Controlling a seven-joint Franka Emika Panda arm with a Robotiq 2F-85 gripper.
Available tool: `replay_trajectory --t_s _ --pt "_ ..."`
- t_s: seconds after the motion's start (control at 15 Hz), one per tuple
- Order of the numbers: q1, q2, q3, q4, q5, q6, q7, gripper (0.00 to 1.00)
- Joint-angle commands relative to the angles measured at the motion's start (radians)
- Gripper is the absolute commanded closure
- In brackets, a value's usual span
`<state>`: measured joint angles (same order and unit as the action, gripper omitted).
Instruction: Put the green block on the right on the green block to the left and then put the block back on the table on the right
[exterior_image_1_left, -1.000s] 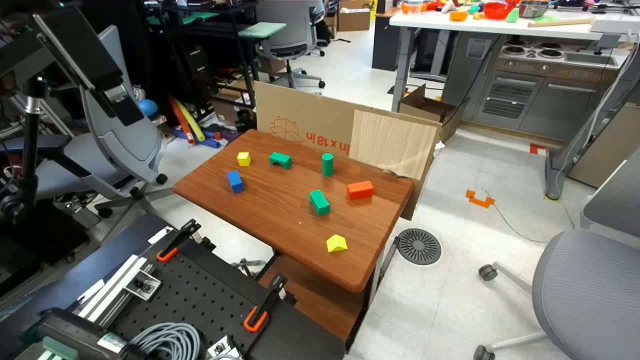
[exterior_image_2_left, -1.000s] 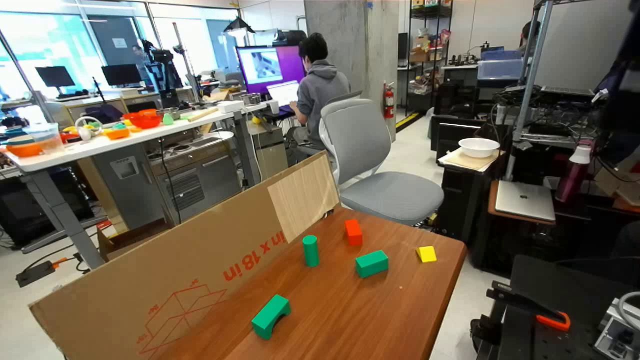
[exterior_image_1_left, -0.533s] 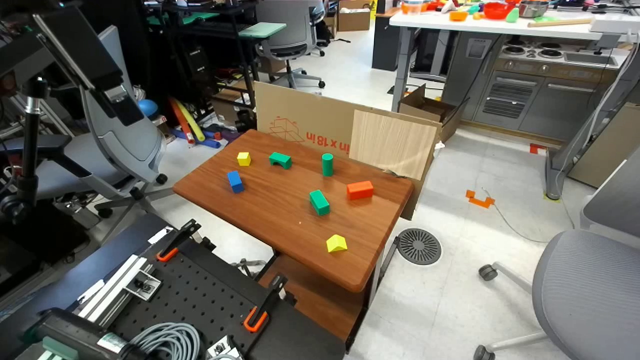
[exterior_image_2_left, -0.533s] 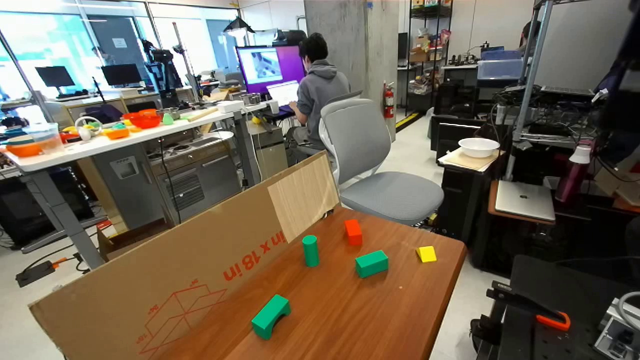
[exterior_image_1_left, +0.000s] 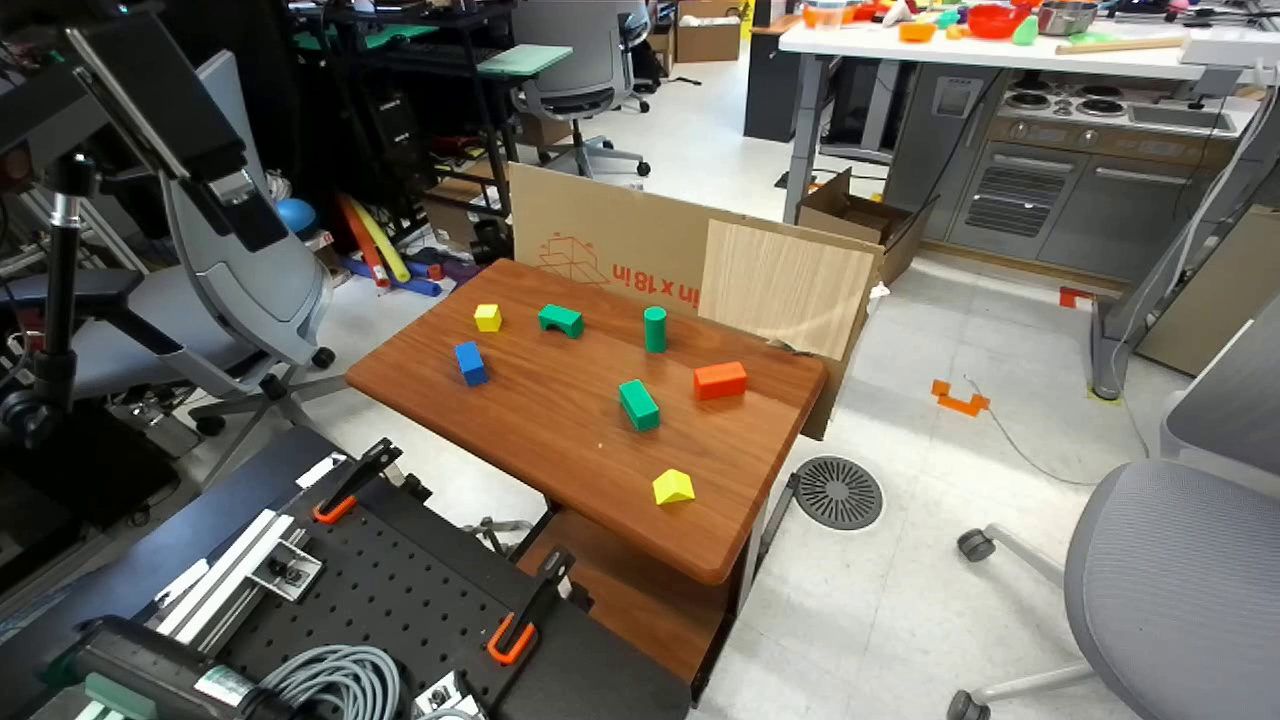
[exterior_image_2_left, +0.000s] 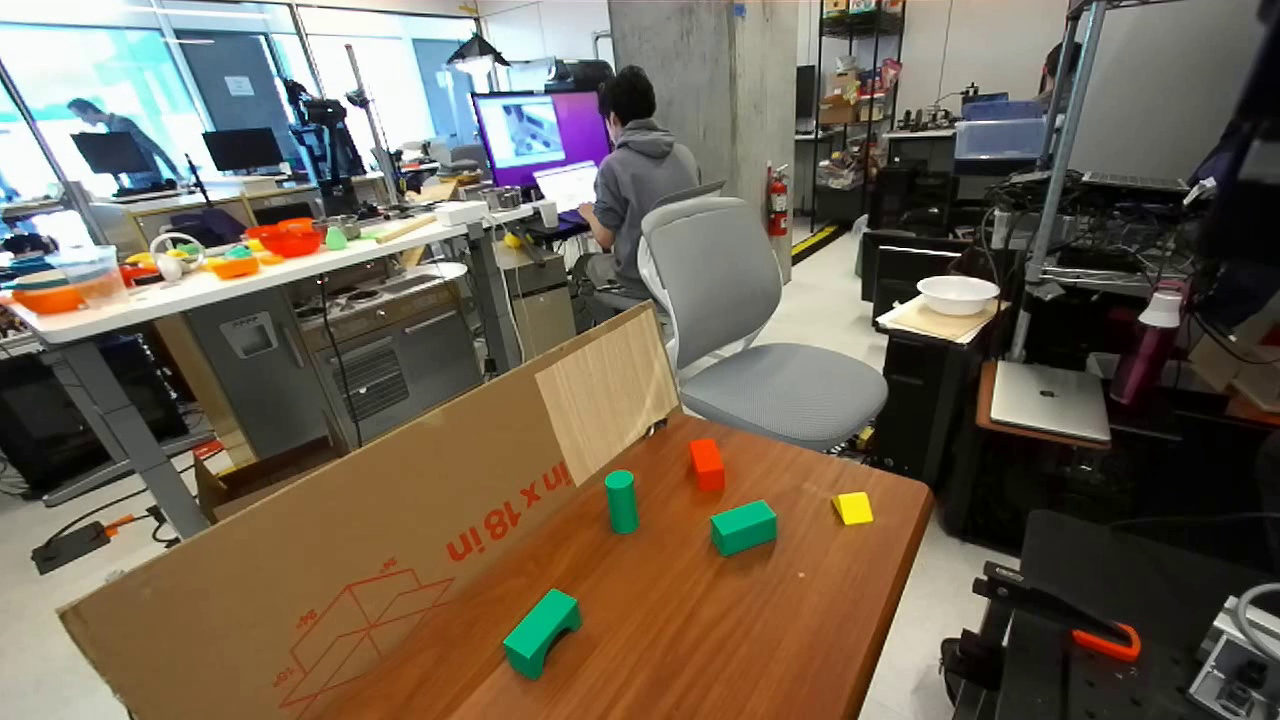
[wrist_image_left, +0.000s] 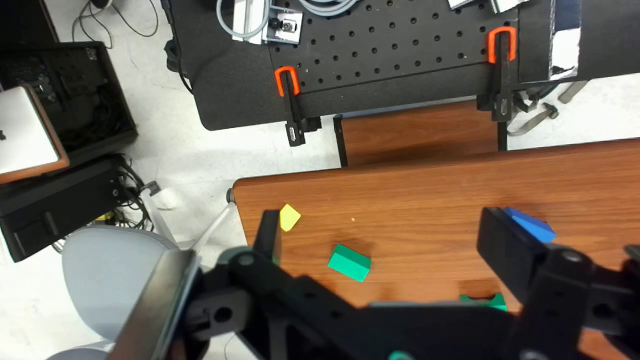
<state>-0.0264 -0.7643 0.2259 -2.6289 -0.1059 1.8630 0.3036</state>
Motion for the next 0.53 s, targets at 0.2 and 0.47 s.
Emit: replay_trajectory --t_s 0.2,0.47 --pt "0.017 0.003 -0.014 0.001 -0.009 0.004 0.008 0.0" --pt "0.018 0.095 -0.047 -0.025 -0.007 0.17 -0.048 0.0"
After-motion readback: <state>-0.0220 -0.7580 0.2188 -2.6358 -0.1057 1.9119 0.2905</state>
